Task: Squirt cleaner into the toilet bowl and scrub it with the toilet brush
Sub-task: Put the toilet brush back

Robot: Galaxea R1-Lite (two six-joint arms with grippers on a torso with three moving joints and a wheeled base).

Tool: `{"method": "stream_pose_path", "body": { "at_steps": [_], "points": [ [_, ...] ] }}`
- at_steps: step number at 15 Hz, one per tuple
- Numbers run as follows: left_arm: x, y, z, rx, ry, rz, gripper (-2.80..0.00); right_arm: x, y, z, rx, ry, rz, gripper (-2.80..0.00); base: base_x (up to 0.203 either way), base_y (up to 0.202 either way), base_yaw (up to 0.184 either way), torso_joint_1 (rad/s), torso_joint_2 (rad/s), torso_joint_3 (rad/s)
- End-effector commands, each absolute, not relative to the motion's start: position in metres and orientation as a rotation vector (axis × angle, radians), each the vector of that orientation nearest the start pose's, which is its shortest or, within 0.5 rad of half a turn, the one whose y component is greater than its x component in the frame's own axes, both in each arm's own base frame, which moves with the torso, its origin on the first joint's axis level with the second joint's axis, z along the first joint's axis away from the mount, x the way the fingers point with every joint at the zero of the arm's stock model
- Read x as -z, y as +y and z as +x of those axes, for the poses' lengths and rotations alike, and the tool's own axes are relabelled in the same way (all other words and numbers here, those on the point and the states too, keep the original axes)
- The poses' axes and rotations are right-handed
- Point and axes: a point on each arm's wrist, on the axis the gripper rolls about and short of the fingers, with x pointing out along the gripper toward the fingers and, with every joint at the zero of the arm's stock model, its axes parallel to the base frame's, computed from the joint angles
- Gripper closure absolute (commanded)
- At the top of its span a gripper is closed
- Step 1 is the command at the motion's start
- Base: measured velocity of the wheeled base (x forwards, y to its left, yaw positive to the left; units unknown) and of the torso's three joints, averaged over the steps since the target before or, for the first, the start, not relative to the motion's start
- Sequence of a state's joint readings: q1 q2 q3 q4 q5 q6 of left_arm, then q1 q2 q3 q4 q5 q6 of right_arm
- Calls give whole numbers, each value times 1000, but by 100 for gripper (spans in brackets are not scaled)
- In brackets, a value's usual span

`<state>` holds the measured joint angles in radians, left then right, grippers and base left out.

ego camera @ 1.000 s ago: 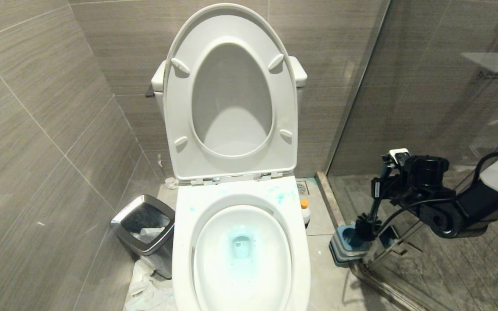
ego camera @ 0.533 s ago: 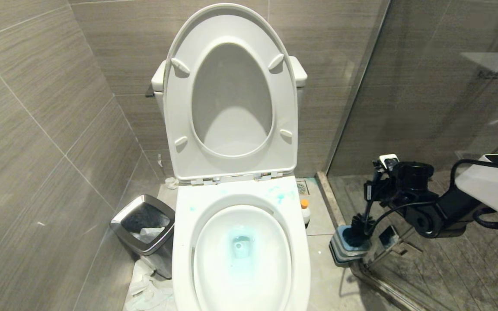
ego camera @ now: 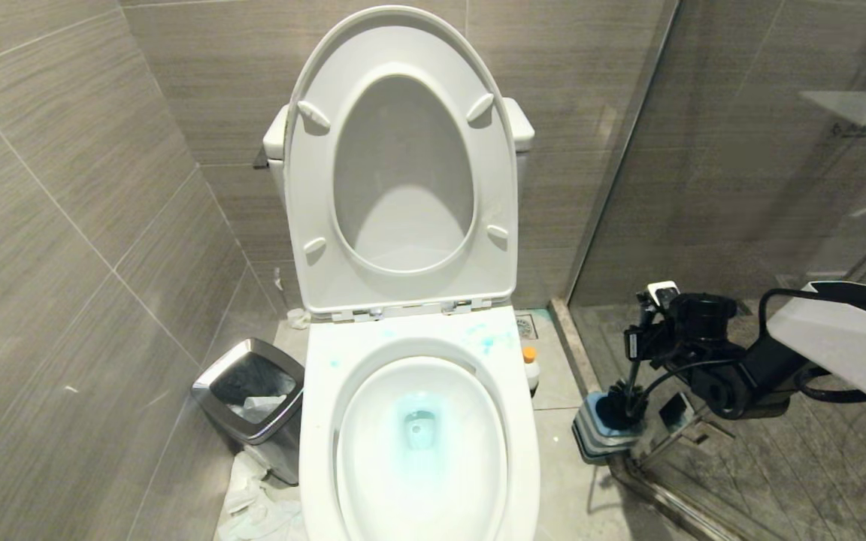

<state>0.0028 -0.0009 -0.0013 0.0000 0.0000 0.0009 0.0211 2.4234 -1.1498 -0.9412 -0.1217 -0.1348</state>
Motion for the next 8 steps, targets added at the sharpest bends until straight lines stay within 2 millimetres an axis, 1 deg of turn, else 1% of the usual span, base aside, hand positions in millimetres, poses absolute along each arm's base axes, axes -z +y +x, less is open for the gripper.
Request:
{"method": "stream_pose_path", "body": {
  "at_steps": [1,8],
  "points": [
    [-75,0,-23,-3,0,0,0,-9,7,446,74,357,-163,0,0,0,0,0,0,0],
    [-75,0,-23,-2,0,0,0,5,6,446,70,388,-180,0,0,0,0,0,0,0]
  ]
}}
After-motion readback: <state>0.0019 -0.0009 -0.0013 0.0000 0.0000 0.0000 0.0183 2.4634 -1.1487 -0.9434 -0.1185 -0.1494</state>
